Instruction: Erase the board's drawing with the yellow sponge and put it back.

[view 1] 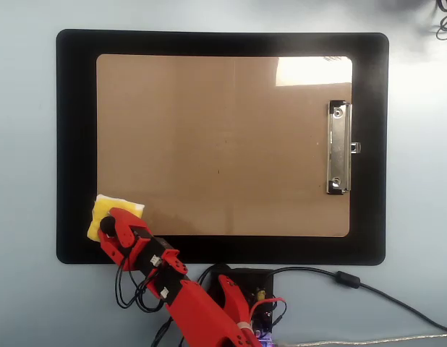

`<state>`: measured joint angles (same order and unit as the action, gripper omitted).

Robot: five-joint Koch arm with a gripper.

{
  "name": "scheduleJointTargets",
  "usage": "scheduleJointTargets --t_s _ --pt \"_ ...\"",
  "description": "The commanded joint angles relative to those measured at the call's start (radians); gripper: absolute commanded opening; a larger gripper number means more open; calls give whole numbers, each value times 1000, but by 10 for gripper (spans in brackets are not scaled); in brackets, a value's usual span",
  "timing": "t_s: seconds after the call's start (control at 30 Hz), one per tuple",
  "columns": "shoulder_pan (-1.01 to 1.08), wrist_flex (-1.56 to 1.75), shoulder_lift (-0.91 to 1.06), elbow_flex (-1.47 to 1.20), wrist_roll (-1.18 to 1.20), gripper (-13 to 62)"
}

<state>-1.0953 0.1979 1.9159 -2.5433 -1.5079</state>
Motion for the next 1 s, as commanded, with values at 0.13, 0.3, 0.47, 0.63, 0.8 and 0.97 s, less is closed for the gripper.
scheduleJointTargets --t_s 0.13,0.3,0.47,0.63,0.8,0.97 --pt "-11 262 -44 -20 12 -80" --pt "-6 380 -183 -5 12 -81" --pt "-5 390 -179 -15 6 194" --pt "-11 388 -118 -6 -5 337" --pt "-9 291 -3 14 -11 334" --pt "2 -31 184 107 -78 334"
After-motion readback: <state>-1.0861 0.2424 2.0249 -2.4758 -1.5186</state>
